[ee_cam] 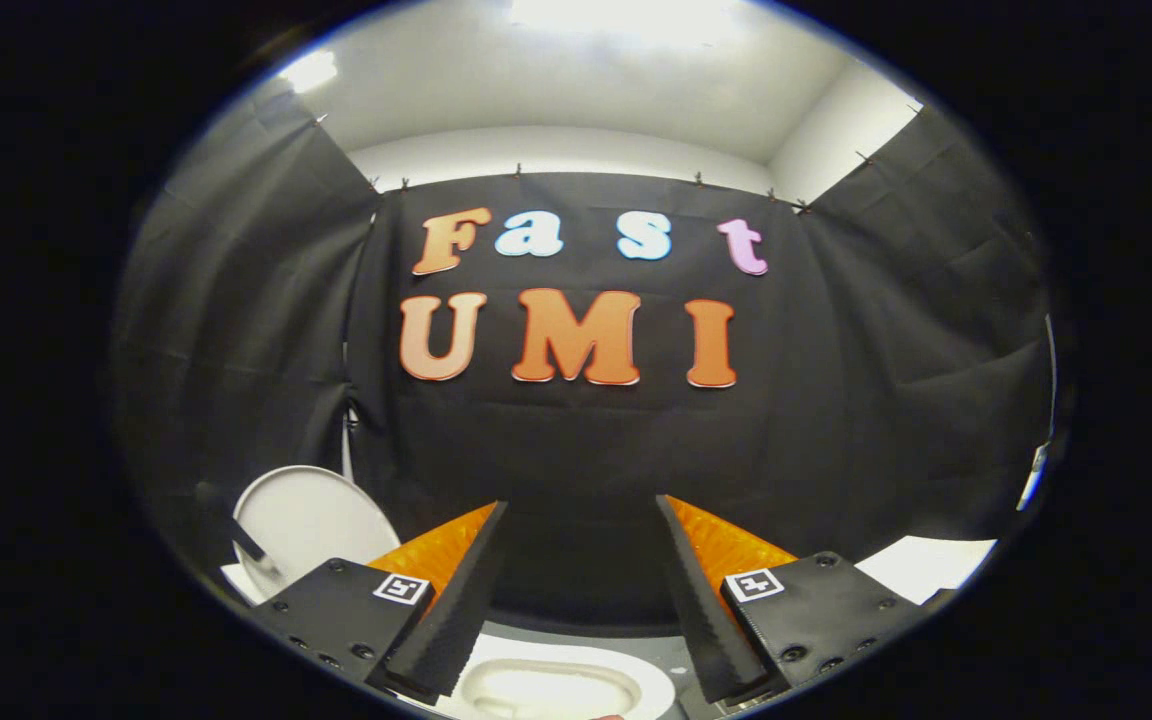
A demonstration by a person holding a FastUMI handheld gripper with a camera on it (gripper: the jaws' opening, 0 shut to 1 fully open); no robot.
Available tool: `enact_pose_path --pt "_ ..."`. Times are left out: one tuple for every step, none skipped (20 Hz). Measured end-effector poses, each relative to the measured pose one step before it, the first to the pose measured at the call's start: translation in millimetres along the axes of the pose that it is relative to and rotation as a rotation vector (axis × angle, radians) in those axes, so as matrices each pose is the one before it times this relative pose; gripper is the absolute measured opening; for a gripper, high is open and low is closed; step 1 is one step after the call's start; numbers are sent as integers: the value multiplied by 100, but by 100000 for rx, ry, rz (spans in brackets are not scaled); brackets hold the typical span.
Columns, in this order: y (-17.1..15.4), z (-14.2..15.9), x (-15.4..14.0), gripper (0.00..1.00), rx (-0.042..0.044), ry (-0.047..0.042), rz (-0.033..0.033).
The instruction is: Open the toilet lid.
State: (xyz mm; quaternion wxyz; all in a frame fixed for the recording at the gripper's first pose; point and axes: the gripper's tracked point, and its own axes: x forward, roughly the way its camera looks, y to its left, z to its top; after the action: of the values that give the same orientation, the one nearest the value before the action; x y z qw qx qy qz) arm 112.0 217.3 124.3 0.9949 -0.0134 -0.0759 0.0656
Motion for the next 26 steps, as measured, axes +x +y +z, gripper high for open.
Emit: enact_pose_path --pt "-1751 -341 -520 92 445 -200 -2336" --pt "-1761 -320 -642 92 397 -260 -1733" --pt "-1613 -347 -722 92 11 -343 -1185" --pt "-1504 -499 -690 92 -731 -29 -1132" --pt "-1513 -384 -807 92 -1288 165 -1186" --pt "-1615 -541 -747 92 -1270 284 -1229" --pt "-1231 -437 -536 92 -768 222 -1017" --pt "-1381 -544 -659 92 -656 156 -1340" --pt "-1246 -438 -420 92 -1046 1 -1181" --pt "-982 -459 -538 92 -1409 179 -776" --pt "-729 -588 -410 92 -1405 463 -750" --pt "-853 -434 -455 92 -1007 531 -897" --pt "-420 -408 -311 92 -515 699 -608" --pt "-391 -529 -314 92 120 939 5" --pt "-433 -645 -407 92 450 1019 -140" --pt "-188 -701 -427 92 540 858 352" --pt "18 -626 -223 92 335 1054 272" --pt "-100 -775 -366 92 388 1270 164" --pt "-137 -797 -339 92 969 1304 205" --pt "-167 -692 -266 92 1111 733 -459" --pt "-430 -348 -70 93 1232 48 -1090" --pt "-520 -301 -198 93 1344 190 -819" --pt "-262 -430 -134 94 1145 523 -824" --pt "-474 -357 -200 94 1210 14 -1089" --pt "-352 -25 -194 94 1670 -567 -944" --pt "-71 -269 40 94 1141 1096 -357"
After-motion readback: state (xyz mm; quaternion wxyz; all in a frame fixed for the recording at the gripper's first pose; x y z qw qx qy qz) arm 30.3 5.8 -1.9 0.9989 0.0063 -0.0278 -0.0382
